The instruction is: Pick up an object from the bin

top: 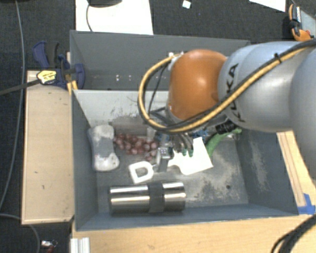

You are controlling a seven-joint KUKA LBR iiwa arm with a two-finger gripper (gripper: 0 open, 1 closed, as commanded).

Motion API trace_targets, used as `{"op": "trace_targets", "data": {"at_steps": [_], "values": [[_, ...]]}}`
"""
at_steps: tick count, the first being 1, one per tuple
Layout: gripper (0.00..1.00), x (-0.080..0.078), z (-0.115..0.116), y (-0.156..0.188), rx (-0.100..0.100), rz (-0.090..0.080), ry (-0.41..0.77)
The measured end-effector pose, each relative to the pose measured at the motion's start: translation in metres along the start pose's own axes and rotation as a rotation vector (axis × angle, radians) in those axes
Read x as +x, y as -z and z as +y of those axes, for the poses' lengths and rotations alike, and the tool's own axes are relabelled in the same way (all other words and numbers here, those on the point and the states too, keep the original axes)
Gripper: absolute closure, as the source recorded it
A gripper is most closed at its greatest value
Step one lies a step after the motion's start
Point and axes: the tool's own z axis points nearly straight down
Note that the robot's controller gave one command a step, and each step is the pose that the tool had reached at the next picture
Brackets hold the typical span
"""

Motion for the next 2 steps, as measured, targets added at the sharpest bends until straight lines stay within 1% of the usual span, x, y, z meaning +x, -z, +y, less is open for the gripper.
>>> {"op": "trace_targets", "data": {"at_steps": [1,2], "values": [[0.0,-0.002,-0.001,0.004,-0.001,-0.007,-0.006],[0.0,0.001,-0.005,-0.073,-0.008,-0.049,0.26]]}}
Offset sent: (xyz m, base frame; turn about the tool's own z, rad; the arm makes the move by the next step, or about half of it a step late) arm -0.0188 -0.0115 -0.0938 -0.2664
